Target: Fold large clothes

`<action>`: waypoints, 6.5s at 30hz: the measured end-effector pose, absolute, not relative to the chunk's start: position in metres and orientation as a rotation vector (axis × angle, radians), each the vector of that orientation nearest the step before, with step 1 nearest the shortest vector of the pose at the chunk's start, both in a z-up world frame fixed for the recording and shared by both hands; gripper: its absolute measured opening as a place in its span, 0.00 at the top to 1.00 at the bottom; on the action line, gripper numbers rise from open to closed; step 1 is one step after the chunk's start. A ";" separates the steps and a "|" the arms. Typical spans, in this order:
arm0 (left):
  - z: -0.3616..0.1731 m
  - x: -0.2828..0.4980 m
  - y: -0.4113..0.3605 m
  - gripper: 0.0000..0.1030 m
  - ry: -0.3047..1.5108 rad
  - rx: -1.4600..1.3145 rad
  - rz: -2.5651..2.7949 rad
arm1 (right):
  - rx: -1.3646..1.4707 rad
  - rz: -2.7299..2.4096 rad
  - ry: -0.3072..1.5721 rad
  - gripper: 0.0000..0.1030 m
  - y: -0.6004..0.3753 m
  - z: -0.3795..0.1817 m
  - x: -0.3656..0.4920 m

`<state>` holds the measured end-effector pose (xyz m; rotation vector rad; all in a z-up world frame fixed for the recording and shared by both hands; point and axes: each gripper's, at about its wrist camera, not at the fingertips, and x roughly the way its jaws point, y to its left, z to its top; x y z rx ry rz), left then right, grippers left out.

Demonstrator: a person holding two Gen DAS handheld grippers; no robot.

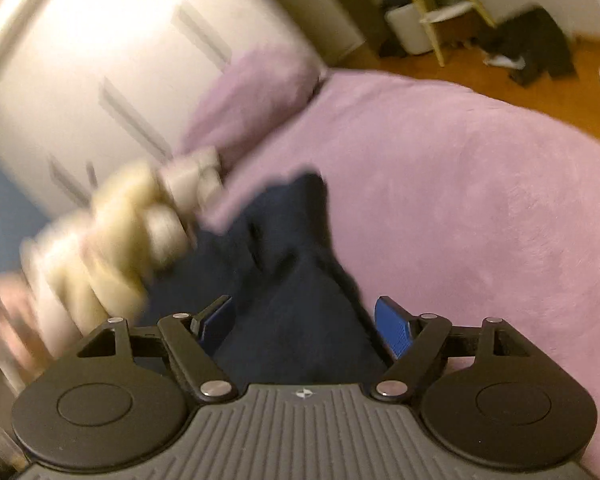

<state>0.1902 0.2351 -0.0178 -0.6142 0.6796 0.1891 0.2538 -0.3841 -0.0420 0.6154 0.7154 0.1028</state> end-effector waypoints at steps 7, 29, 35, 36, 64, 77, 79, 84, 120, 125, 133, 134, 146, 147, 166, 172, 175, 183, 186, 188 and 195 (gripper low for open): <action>-0.041 0.218 0.204 0.21 0.791 -0.458 0.155 | 0.326 0.121 0.775 0.28 -0.341 -0.051 0.278; 0.053 0.300 0.191 0.82 0.564 -0.348 0.196 | 0.054 0.087 0.477 0.92 -0.297 0.046 0.310; 0.075 0.291 0.194 0.82 0.474 -0.361 0.122 | 0.168 0.055 0.473 0.92 -0.293 0.060 0.371; 0.076 0.280 0.194 0.82 0.452 -0.353 0.114 | 0.195 0.072 0.453 0.92 -0.293 0.066 0.370; -0.008 0.463 0.201 0.66 0.475 -0.195 0.469 | 0.077 -0.108 0.393 0.91 -0.237 0.036 0.508; -0.100 0.492 0.215 0.16 0.597 -0.248 0.530 | 0.018 -0.191 0.581 0.79 -0.223 -0.101 0.563; -0.104 0.492 0.223 0.12 0.595 -0.304 0.522 | 0.048 -0.182 0.567 0.79 -0.227 -0.104 0.560; -0.108 0.495 0.230 0.08 0.591 -0.351 0.513 | 0.152 -0.154 0.562 0.76 -0.243 -0.111 0.560; -0.092 0.503 0.123 0.00 0.581 -0.145 0.316 | 0.118 0.192 0.581 0.83 -0.122 -0.112 0.519; -0.064 0.466 0.139 0.01 0.563 -0.088 0.332 | 0.170 0.212 0.592 0.83 -0.132 -0.103 0.518; -0.080 0.409 0.199 0.00 0.549 -0.197 0.429 | 0.128 -0.025 0.478 0.70 -0.251 -0.075 0.457; -0.086 0.411 0.205 0.00 0.561 -0.250 0.445 | 0.136 -0.047 0.488 0.70 -0.266 -0.084 0.453; -0.060 0.324 0.206 0.00 0.726 -0.348 0.308 | 0.460 -0.078 0.683 0.36 -0.331 -0.079 0.423; -0.060 0.304 0.204 0.00 0.735 -0.367 0.283 | 0.543 -0.068 0.693 0.36 -0.346 -0.079 0.405; -0.096 0.290 0.235 0.34 0.719 -0.933 0.282 | 1.135 0.009 0.805 0.49 -0.382 -0.117 0.338; -0.071 0.281 0.235 0.65 0.671 -0.936 0.228 | 1.125 -0.023 0.819 0.72 -0.370 -0.118 0.353; -0.050 0.263 0.234 0.68 0.637 -0.913 0.180 | 1.095 0.008 0.795 0.78 -0.370 -0.101 0.344; -0.024 0.162 0.220 0.68 0.707 -0.856 0.134 | 1.057 0.088 0.836 0.79 -0.377 -0.070 0.279; -0.030 0.115 0.210 0.66 0.748 -0.885 0.156 | 1.042 0.088 0.895 0.79 -0.378 -0.068 0.224; -0.035 0.094 0.206 0.65 0.767 -0.907 0.182 | 1.045 0.077 0.907 0.79 -0.379 -0.066 0.186; -0.012 0.087 0.204 0.42 0.733 -0.734 0.334 | 0.925 0.004 0.958 0.58 -0.385 -0.049 0.154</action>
